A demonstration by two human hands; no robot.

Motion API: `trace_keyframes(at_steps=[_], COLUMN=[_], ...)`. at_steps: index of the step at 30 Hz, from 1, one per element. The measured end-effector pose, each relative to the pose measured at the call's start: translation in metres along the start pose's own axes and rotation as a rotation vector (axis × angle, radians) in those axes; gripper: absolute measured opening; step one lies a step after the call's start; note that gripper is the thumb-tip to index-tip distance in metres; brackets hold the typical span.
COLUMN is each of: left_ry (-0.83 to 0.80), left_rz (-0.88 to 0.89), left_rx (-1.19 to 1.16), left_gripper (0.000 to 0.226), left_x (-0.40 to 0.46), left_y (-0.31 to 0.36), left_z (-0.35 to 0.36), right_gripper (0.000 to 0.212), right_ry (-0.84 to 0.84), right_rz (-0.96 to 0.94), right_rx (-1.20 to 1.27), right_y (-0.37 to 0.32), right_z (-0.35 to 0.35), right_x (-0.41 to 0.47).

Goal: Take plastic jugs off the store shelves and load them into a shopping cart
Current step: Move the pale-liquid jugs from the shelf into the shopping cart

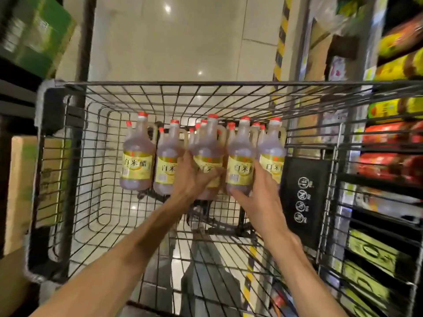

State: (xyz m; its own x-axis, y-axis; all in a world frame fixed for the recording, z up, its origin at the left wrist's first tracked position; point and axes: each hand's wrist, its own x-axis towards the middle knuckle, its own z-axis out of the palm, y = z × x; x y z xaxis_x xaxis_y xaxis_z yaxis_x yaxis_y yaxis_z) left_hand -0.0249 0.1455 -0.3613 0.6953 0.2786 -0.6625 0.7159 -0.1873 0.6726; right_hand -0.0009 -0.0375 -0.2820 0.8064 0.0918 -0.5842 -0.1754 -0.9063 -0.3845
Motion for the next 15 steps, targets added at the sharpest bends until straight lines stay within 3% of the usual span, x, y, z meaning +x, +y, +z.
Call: trace_keyframes(at_steps=[2,6,8,10,12,14,15], left_ry=[-0.029,-0.042,-0.032,-0.061,-0.095,-0.095,-0.084], left_rz=[0.004,-0.058,-0.072,-0.079,-0.076,-0.096,-0.115], left_rx=[-0.091,-0.267,-0.367,-0.432,-0.463,-0.46,-0.449], left_gripper=[0.066,0.077,0.069,0.061,0.058,0.058,0.059], left_x=[-0.003,-0.034,-0.049,-0.06,-0.067,-0.067,-0.066], left_y=[0.0,0.009,0.011,0.013,0.011,0.004,0.0], left_z=[-0.014,-0.049,-0.066,-0.08,-0.09,-0.096,-0.097], right_gripper=[0.096,0.084,0.075,0.079,0.082,0.064,0.064], right_ry=[0.006,0.072,0.163,0.196,0.167,0.075,0.035], right_rz=[0.06,0.231,0.376,0.507,0.589,0.597,0.59], right_rx=[-0.026,0.18,0.219,0.22,0.309,0.463,0.518], right_y=[-0.003,-0.028,-0.042,-0.048,-0.054,-0.057,-0.06], right_z=[0.003,0.012,0.021,0.031,0.034,0.038,0.041], right_x=[0.013,0.037,0.049,0.059,0.063,0.067,0.07])
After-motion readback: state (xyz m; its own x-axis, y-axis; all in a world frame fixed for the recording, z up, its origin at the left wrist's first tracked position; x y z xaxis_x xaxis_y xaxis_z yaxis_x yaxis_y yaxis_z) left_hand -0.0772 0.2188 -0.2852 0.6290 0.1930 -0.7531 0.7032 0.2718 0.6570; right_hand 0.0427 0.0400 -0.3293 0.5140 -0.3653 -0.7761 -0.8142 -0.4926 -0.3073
